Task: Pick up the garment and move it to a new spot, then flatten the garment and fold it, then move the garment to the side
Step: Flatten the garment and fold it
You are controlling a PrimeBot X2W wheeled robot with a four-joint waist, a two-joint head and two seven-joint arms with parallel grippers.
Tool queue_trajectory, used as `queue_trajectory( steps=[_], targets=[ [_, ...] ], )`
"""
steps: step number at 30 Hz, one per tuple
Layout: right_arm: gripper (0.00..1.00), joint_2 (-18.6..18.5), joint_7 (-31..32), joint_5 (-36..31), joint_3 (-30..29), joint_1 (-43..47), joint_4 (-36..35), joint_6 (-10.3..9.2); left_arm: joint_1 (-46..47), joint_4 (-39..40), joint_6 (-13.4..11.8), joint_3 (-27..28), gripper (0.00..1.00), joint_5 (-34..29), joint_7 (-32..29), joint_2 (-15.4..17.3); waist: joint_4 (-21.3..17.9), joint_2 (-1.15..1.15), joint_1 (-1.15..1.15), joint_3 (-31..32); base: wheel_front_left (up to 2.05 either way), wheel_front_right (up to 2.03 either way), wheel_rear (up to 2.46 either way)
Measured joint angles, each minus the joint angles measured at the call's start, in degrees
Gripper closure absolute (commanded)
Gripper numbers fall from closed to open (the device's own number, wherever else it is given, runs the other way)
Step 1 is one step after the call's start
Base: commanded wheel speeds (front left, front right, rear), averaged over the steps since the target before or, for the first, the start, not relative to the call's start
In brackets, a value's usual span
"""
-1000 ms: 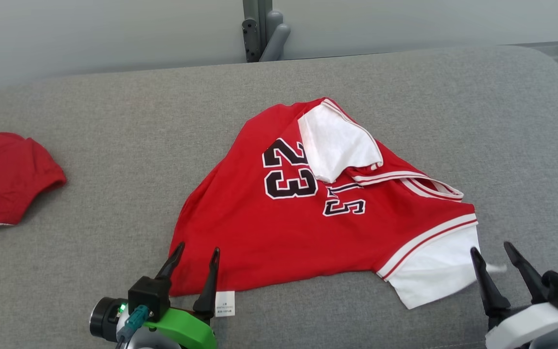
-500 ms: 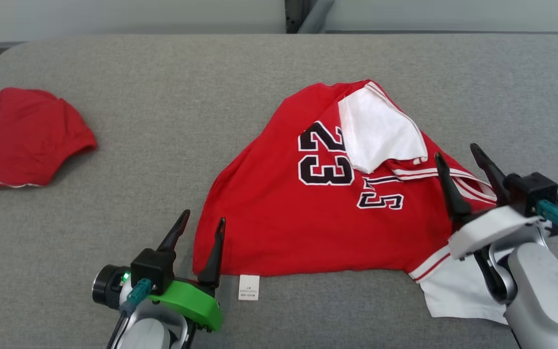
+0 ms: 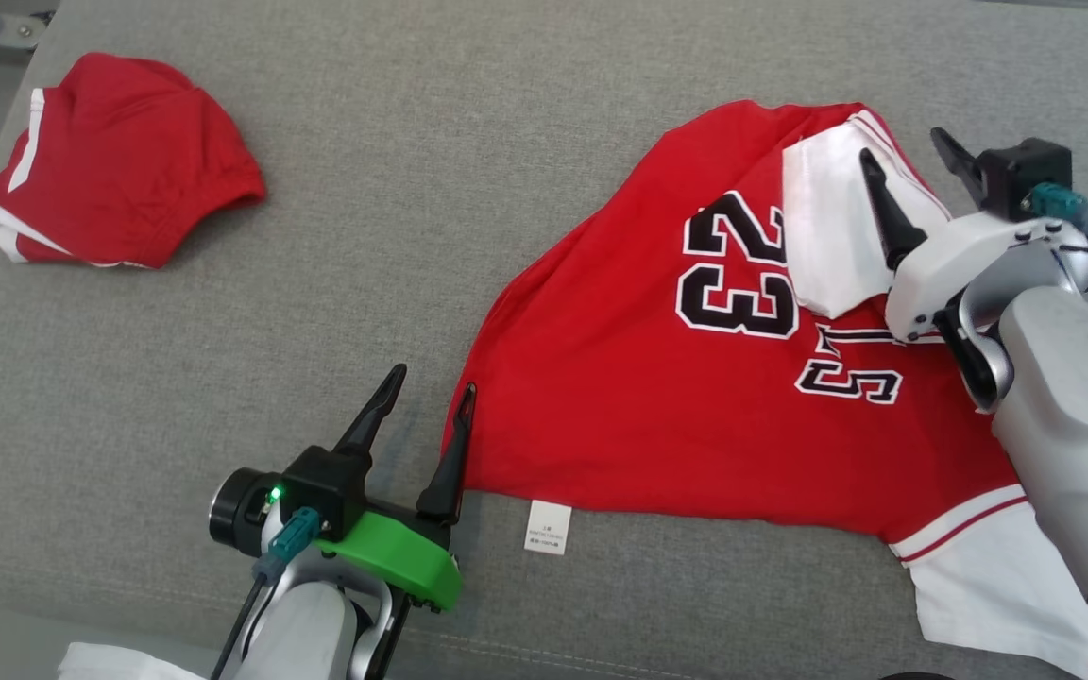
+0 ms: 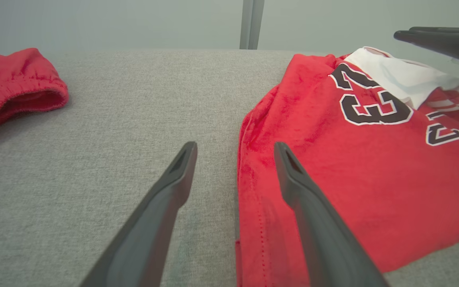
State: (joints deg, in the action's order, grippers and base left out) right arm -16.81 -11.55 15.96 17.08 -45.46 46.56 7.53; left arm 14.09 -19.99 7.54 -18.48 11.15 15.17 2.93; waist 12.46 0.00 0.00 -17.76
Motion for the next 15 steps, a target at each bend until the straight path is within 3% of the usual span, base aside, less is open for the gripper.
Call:
queue_trajectory(
  steps=[6,7,8,9,15],
  targets=[
    [0.00,0.3,4.3,-2.0,1.6,-5.1,8.2,0.00,0.9,0.7,0.0,-0.9,0.00,1.4,0.0,0.0,2.7,0.00,0.00,-2.1,0.00,0.00,0.00],
    [0.27,0.6,4.8,-1.9,2.5,-5.5,9.0,0.01,1.0,0.9,0.0,-1.0,0.00,1.7,0.0,0.0,3.0,0.00,0.00,-2.4,0.00,0.00,0.00],
    [0.74,0.8,5.1,-1.7,3.1,-5.8,9.7,0.01,1.0,1.0,0.0,-1.0,0.00,1.9,0.0,0.0,3.3,0.00,0.00,-2.7,0.00,0.00,0.00],
    [1.00,0.7,5.5,-1.5,3.4,-6.0,10.5,0.01,1.0,1.1,0.0,-1.1,0.00,2.0,0.0,0.0,3.6,0.00,0.00,-3.0,0.00,0.00,0.00],
    [1.00,-1.2,4.5,-2.5,2.7,-9.2,14.2,0.02,1.9,1.8,0.0,-1.7,0.00,2.9,0.0,0.0,4.8,0.00,0.00,-4.5,0.00,0.00,0.00]
  ],
)
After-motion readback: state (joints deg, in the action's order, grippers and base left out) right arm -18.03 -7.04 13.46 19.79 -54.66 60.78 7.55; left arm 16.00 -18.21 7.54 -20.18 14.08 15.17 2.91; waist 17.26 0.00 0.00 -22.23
